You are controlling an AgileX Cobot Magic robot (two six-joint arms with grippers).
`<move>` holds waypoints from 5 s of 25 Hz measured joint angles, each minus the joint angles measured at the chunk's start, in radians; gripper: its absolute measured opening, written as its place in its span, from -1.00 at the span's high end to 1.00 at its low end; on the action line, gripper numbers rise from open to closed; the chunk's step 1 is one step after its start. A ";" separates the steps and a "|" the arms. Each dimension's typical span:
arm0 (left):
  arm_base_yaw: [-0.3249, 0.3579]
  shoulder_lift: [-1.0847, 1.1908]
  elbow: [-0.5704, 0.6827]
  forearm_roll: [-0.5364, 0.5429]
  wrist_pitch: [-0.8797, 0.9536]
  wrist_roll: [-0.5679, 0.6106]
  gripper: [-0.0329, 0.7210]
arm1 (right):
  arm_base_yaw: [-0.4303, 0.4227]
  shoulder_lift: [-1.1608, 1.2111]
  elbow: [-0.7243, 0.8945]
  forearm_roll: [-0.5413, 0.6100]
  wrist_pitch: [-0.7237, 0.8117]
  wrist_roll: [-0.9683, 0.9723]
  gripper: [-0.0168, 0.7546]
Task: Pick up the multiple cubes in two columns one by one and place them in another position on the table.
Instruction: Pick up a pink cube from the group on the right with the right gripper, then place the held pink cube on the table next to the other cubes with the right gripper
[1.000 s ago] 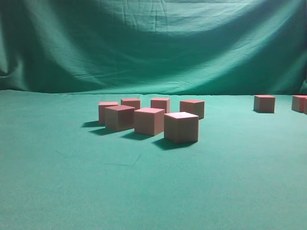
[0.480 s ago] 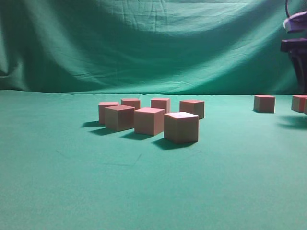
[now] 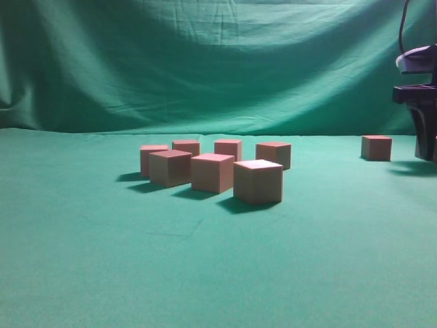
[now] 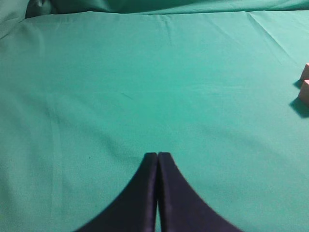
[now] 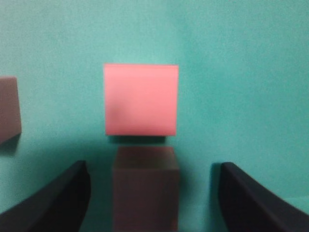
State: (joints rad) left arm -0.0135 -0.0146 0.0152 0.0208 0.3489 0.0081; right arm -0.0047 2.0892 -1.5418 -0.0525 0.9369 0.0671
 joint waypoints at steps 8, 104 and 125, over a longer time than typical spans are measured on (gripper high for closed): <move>0.000 0.000 0.000 0.000 0.000 0.000 0.91 | 0.000 0.008 0.000 0.000 -0.004 0.000 0.20; 0.000 0.000 0.000 0.000 0.000 0.000 0.91 | 0.877 -0.305 0.505 -0.081 -0.234 0.025 0.28; 0.000 0.000 0.000 0.000 0.000 0.000 0.91 | 0.877 -0.305 0.505 -0.081 -0.223 0.049 -0.36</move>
State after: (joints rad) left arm -0.0135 -0.0146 0.0152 0.0208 0.3489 0.0081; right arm 0.8718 1.7837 -1.0372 -0.1336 0.7138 0.1156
